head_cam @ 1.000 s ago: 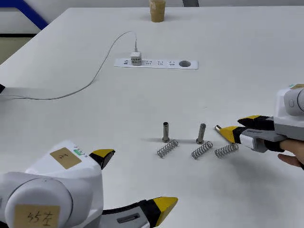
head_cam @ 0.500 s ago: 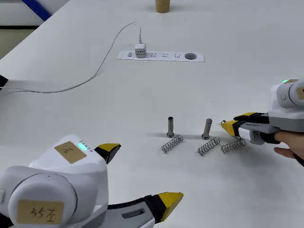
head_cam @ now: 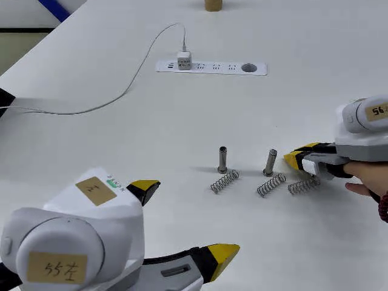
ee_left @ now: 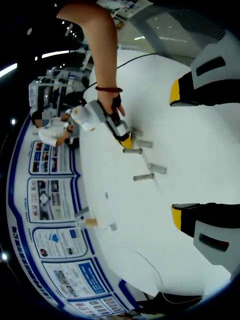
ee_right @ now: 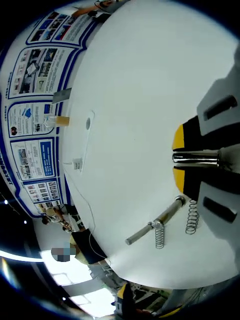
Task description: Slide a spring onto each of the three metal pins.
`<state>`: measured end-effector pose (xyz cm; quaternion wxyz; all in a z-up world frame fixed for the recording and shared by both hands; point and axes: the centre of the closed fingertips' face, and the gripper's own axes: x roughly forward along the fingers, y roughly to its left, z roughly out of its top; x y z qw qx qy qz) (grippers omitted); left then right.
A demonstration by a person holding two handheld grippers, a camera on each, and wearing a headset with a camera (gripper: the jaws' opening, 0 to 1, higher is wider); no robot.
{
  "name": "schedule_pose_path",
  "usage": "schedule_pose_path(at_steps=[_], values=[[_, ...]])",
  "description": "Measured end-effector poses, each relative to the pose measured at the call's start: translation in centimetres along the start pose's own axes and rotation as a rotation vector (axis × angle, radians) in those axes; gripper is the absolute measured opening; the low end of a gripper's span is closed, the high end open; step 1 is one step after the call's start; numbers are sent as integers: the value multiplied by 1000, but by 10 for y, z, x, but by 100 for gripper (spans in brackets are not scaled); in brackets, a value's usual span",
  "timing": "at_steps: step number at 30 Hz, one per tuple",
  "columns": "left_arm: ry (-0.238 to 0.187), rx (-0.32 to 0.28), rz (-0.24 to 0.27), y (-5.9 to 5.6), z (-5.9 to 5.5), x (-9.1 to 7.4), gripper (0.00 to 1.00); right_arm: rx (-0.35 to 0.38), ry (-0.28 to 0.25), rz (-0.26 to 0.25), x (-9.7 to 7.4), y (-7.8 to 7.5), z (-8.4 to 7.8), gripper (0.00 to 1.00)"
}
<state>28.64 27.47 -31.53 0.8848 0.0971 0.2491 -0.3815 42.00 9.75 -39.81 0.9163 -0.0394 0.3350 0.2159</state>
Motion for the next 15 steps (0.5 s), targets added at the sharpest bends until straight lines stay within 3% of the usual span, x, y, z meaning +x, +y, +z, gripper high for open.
schedule_pose_path(at_steps=[9, 15], values=[[-2, 3, 1, 1, 1, -1, 81, -6, 26, -15, -1, -1, 0, 9], [-4, 4, 4, 2, 2, -2, 80, 42, 19, -16, -5, -4, 2, 9]])
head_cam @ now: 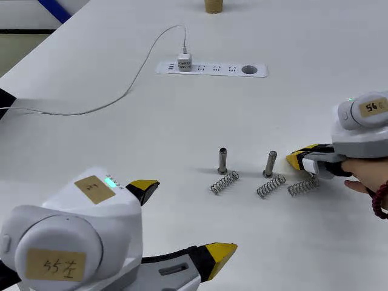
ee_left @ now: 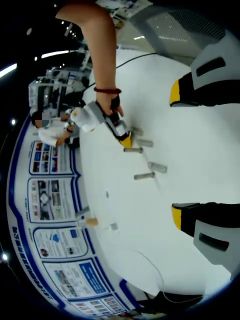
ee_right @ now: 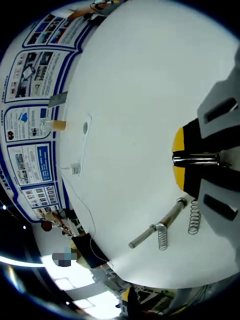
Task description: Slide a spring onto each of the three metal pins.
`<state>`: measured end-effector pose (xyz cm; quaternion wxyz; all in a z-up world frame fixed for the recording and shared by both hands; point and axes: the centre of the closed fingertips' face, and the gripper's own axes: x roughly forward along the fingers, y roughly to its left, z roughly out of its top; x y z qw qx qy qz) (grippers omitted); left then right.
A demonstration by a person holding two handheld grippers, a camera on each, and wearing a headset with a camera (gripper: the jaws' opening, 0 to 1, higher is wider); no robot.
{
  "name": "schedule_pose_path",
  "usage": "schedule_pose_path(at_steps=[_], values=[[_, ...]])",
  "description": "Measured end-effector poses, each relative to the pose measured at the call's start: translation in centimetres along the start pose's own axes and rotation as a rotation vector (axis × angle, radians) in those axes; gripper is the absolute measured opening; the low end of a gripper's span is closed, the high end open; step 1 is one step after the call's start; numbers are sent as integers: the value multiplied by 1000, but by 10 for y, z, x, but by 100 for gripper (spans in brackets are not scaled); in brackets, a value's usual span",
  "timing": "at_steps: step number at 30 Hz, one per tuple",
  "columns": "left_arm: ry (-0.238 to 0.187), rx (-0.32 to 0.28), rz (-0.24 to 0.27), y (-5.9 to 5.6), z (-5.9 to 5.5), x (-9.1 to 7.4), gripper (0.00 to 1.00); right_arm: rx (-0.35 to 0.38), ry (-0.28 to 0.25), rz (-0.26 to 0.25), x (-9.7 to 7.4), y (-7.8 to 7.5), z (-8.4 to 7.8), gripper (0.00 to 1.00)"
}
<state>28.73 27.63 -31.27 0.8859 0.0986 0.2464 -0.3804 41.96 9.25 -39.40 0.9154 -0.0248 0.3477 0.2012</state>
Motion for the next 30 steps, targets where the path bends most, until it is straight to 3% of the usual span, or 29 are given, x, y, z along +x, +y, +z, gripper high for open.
schedule_pose_path(at_steps=[16, 30], values=[[-24, 3, -1, -1, 5, -3, 80, -27, -63, 9, -29, 9, 18, 8], [-43, 2, 4, -3, 9, -9, 79, -95, -58, -8, -46, 14, 14, 8]])
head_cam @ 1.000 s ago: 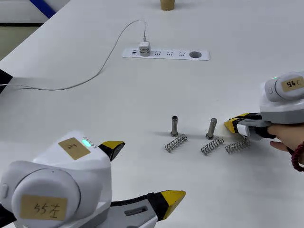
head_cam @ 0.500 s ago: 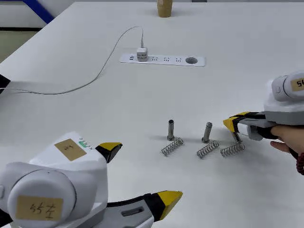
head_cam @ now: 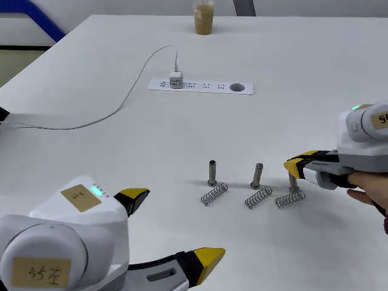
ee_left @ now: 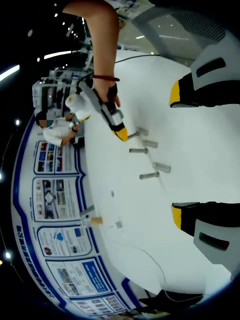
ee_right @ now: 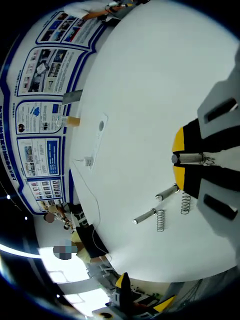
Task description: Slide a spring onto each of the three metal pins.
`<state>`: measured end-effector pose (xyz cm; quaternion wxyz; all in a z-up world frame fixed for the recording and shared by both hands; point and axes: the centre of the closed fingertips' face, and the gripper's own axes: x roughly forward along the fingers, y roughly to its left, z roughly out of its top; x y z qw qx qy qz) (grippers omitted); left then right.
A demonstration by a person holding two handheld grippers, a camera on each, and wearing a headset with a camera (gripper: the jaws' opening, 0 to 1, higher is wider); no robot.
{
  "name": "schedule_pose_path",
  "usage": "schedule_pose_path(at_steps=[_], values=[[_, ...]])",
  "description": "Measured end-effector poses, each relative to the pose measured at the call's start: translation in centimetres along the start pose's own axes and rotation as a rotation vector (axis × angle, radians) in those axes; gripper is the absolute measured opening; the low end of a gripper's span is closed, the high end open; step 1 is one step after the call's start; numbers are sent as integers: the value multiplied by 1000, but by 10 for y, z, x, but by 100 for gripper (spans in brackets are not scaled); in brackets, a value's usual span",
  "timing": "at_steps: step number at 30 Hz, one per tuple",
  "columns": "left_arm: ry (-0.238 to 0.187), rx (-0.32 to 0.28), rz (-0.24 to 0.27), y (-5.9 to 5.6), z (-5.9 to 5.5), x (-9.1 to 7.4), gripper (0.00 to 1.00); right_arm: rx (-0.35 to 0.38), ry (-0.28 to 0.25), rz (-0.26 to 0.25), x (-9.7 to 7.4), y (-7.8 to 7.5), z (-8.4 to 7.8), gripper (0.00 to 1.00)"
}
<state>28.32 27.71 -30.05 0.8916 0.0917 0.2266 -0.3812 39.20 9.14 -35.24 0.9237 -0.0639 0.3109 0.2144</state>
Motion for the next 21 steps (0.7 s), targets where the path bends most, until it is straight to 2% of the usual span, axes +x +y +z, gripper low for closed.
schedule_pose_path(at_steps=[13, 21], values=[[-10, 11, -2, -2, 3, -2, 77, -38, 14, -24, -13, 3, -8, 9], [-10, 17, -2, -3, 3, -5, 76, -34, 15, -37, -16, 2, -11, 9]])
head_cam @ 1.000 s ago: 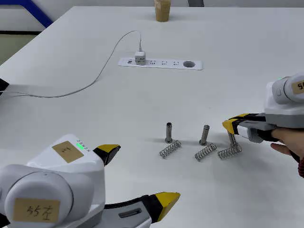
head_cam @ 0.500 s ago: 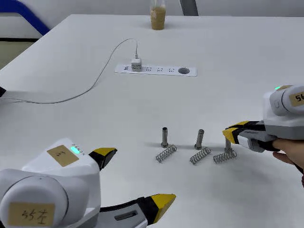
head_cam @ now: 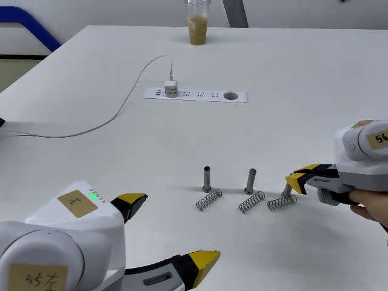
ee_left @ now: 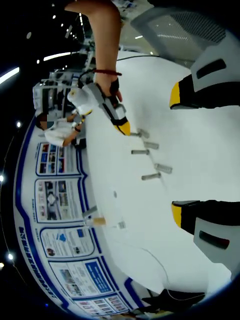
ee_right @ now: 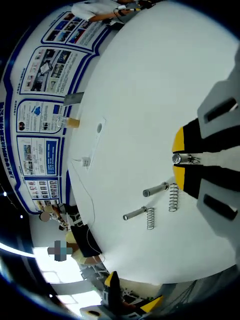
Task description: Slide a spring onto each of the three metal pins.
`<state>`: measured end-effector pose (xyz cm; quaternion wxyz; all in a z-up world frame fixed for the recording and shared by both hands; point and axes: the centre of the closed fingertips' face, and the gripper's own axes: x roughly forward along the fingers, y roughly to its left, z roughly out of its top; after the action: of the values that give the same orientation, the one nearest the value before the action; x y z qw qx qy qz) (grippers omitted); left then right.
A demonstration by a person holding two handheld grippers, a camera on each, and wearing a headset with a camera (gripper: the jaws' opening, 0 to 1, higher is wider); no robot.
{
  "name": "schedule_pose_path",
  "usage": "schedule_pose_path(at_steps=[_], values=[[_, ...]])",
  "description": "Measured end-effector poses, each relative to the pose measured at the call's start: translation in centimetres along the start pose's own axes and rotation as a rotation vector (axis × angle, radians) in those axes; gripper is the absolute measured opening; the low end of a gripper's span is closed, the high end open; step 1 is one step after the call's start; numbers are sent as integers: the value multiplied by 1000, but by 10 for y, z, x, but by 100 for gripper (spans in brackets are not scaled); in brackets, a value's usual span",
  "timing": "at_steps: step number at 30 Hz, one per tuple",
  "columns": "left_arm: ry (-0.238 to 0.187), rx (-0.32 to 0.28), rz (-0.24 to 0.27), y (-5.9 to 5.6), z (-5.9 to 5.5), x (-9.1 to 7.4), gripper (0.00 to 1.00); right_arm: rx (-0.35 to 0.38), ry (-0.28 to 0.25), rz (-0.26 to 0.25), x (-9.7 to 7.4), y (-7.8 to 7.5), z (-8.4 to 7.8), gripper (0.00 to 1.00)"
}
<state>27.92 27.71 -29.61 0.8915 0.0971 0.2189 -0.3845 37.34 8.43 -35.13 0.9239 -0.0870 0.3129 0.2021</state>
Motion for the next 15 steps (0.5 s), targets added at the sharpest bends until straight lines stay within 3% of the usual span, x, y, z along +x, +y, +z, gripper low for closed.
schedule_pose_path(at_steps=[15], values=[[13, 15, 5, 2, -3, 1, 73, -5, 7, 16, 1, 1, -1, 10]])
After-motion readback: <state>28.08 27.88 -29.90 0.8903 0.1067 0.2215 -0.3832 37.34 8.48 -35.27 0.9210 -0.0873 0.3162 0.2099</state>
